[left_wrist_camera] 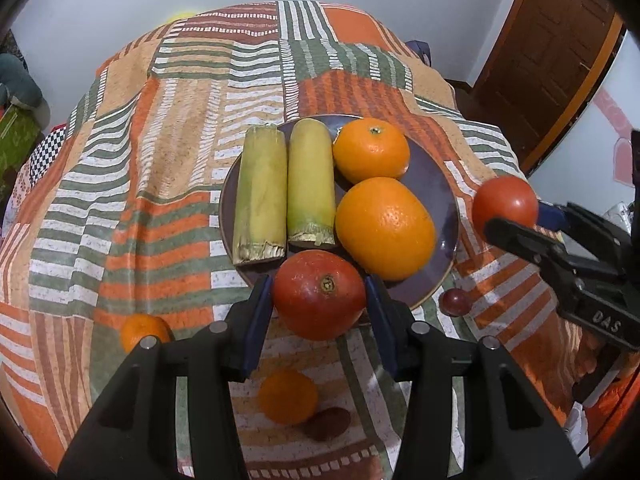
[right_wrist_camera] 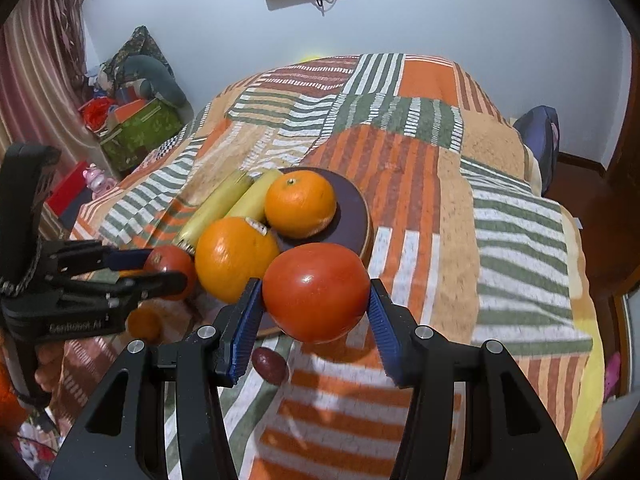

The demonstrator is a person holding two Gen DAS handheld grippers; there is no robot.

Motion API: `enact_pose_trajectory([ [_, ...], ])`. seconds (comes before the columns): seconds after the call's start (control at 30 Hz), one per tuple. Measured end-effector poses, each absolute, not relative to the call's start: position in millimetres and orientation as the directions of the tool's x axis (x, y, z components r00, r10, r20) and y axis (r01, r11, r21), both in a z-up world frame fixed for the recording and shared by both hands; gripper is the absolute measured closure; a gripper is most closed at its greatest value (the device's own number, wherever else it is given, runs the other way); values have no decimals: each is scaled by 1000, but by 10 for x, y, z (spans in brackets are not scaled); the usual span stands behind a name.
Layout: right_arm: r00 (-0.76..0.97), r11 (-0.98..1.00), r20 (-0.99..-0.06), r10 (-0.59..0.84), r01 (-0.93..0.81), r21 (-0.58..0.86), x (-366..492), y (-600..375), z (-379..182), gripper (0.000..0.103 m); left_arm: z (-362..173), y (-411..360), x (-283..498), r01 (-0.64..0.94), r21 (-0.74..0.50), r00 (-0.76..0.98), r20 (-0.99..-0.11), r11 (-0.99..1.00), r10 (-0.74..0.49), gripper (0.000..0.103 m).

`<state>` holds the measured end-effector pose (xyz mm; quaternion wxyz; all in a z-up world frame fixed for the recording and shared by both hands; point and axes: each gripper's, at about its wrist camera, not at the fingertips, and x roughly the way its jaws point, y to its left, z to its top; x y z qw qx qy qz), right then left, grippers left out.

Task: Organize fruits
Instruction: 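Carry both tomatoes with both tools over the purple plate, then open both tools to set the tomatoes on the plate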

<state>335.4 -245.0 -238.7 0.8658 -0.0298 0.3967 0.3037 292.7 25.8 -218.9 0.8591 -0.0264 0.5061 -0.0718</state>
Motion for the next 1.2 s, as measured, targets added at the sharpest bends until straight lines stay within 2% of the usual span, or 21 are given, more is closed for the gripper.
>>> enact_pose_trajectory([
  [0.57,476,816,-733,486,-548,185,3622,-2222,-2600,54,-2386,300,3065,83,-174,455,-870,981,-192,55],
  [0.8,459,819,-746,482,-540,197,3634,-2225,-2587,54,-2399,310,3062,64,-159,451,-876,985,-171,44],
  [0.87,457,816,-746,485,-543,198,3628,-2228,-2566,53,-2364,330,3050,56,-153,450,-878,987,-161,42],
  [1.0,492,821,-725,481,-544,175,3556,-2250,-2475,46,-2232,402,2977,40,-141,473,-869,989,-143,41],
  [1.2,512,815,-706,489,-556,162,3395,-2293,-2316,45,-1951,567,2775,14,-110,530,-842,994,-101,36],
])
